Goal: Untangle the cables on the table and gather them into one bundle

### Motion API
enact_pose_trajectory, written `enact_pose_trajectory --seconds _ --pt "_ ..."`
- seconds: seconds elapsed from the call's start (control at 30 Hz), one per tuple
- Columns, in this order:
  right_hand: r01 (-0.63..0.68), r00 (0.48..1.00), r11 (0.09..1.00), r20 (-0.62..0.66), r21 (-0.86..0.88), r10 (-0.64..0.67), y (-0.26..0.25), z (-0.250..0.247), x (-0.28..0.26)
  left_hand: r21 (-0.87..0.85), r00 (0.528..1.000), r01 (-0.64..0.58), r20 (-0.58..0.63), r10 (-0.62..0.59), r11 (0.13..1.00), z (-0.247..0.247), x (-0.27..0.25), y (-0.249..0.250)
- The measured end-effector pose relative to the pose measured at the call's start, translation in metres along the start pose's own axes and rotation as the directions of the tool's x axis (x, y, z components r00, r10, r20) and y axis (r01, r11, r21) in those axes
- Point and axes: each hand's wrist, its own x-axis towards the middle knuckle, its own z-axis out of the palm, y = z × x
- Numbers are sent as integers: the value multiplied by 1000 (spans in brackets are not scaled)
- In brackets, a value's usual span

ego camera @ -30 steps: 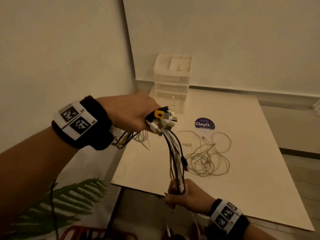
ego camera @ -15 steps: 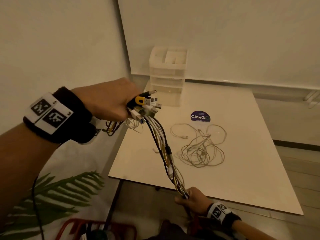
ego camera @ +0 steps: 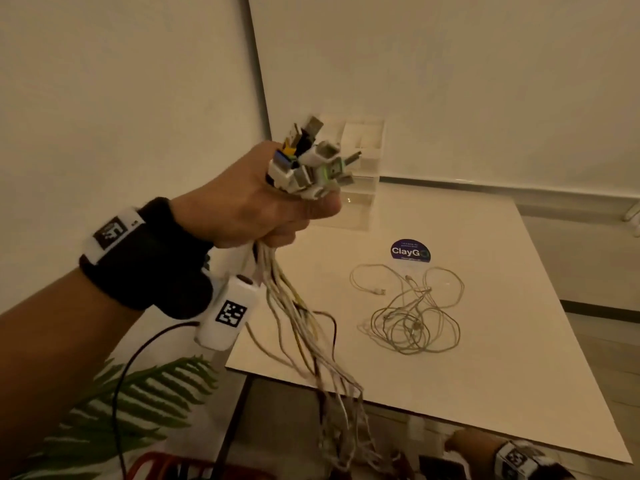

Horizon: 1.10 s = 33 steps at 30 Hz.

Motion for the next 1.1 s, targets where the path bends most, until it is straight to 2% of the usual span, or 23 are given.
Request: enact_pose_trajectory --seconds 0.07,0.1,0.13,0.17,0.2,0.23,0.27,0.3,0.37,0.43,0.5,0.6,0.73,0.8,0.9,1.03,1.1 --pt "-90 995 996 -40 -11 89 -19 -37 -18 -98 1000 5 -10 -6 995 17 7 -5" --pt "-88 993 995 -82 -39 84 -26 -59 -21 -134 1000 9 -26 -13 991 26 11 -7" --pt "-2 975 1000 -222 -5 1 -37 -76 -30 -159 999 12 -46 -20 987 34 15 -10" --pt "136 918 987 -386 90 -91 -54 -96 -40 -174 998 9 -56 -19 985 41 18 -12" --pt "318 833 926 -527 206 -168 -77 -114 -50 -180 998 9 -52 -18 984 47 21 -13" --pt "515 746 807 -614 288 -257 -108 -132 -63 -197 999 12 -39 -20 980 52 23 -14" --pt "644 685 692 -650 327 -330 -139 -149 -72 -222 999 16 -26 -23 975 57 24 -13" --pt "713 653 616 -635 334 -411 -170 -164 -77 -236 999 10 -32 -19 972 61 27 -13" --pt "765 618 573 -586 294 -524 -224 -177 -72 -195 997 4 -79 -19 981 65 30 -8" --pt "795 579 523 -646 309 -497 -255 -174 -56 -230 996 -7 -88 -13 973 64 31 -3" --pt "775 604 511 -676 373 -422 -259 -164 -38 -352 997 -59 -71 37 934 58 30 -3" --pt "708 686 579 -591 406 -424 -242 -140 -12 -415 987 -129 -137 79 901 50 24 2" --pt "515 850 665 -424 542 -312 -206 -90 31 -444 968 -241 -178 179 863 32 23 30" --pt "418 904 708 -341 569 -259 -192 -63 50 -414 966 -237 -193 169 879 28 25 38" --pt "339 938 755 -261 562 -227 -183 -45 66 -371 963 -213 -238 130 904 37 30 26" --pt "325 937 765 -302 556 -179 -159 -54 70 -410 952 -183 -302 56 893 43 37 3" --pt "343 930 787 -301 513 -209 -140 -63 64 -444 946 -174 -324 24 879 41 38 -6"
